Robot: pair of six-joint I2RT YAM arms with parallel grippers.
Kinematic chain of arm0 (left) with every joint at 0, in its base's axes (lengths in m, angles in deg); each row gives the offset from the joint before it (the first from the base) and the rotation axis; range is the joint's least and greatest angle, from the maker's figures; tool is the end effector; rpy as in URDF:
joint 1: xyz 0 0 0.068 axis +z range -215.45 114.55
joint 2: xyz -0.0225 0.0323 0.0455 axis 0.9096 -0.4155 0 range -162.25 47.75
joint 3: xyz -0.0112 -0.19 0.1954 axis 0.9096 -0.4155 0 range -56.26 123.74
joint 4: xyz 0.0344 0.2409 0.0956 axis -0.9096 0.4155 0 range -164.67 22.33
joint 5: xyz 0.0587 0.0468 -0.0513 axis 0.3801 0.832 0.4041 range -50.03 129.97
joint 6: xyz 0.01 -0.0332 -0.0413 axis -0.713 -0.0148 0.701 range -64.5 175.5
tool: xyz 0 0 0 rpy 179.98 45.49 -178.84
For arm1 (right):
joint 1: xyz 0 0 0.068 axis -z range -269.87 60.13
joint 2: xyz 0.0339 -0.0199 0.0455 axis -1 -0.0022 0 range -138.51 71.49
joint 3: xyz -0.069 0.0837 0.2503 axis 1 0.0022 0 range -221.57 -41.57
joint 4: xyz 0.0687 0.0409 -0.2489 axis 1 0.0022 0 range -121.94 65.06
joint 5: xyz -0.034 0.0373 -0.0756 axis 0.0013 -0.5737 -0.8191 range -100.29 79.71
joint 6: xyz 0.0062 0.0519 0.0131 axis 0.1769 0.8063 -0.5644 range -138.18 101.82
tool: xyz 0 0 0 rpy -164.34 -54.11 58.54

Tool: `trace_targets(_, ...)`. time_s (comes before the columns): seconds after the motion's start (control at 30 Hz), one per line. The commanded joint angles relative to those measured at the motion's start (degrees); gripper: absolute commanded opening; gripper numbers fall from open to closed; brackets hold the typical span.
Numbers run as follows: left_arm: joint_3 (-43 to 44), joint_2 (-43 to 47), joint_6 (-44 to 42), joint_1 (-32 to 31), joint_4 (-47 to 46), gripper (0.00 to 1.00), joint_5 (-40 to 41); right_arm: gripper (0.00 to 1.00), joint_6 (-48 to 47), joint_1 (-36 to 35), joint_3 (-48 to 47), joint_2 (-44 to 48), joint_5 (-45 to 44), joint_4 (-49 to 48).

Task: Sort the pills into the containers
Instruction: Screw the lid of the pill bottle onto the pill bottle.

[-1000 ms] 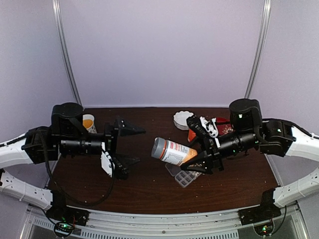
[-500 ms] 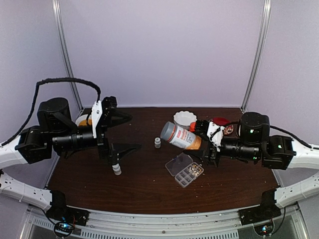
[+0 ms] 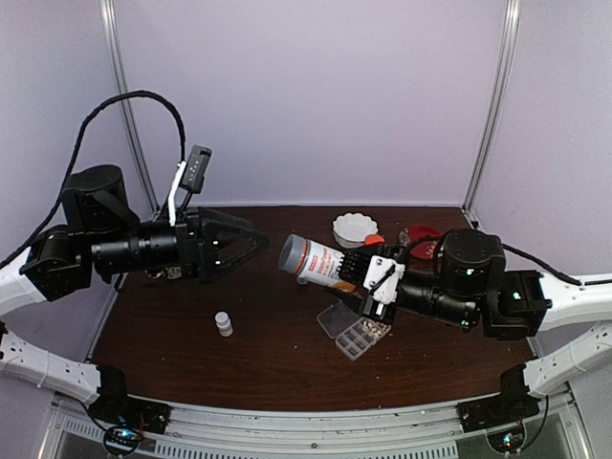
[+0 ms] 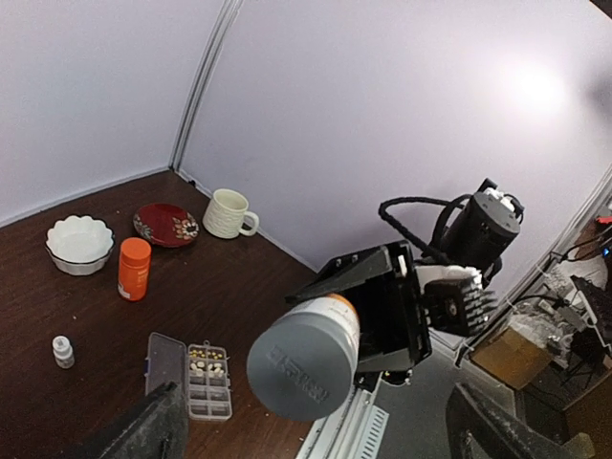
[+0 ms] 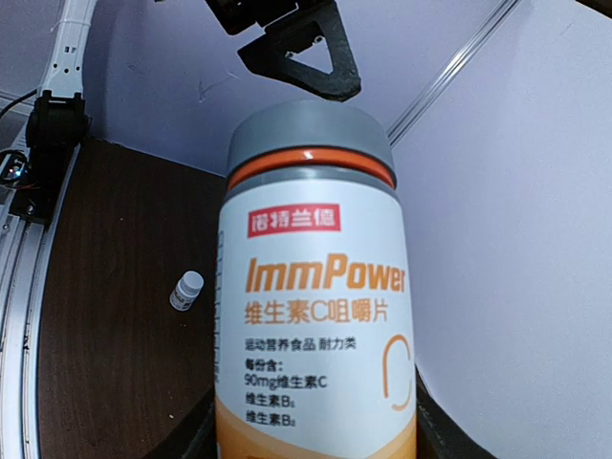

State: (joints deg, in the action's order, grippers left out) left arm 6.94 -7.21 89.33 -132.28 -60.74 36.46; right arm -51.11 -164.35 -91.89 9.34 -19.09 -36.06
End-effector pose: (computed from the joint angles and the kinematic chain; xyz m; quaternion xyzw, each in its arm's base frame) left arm 0.0811 -0.1951 0.4133 0.2302 0.7046 -0.5308 0.4107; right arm 0.0741 0.2459 0.3407 -0.5752 0.4851 0.1787 0.6339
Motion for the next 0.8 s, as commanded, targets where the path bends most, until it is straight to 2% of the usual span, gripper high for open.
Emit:
trace_targets(0.0,5.44,-4.49,7.63,1.37,4.67,0.97,-6.1,0.0,-3.08,-1.7,-3.62,-1.76,-3.7,-2.97)
trace_targets(0.23,5.9,-6.77,9.13,2.41,5.09,0.97,-8.09,0.0,-3.81,-3.03,-4.88,-3.54,-4.45,-3.8)
trace_targets(0.77,6.4,-9.04,9.71,3.46,6.35,0.79,-12.47,0.0,-4.07,-3.19,-4.54,-5.73,-5.87,-5.51)
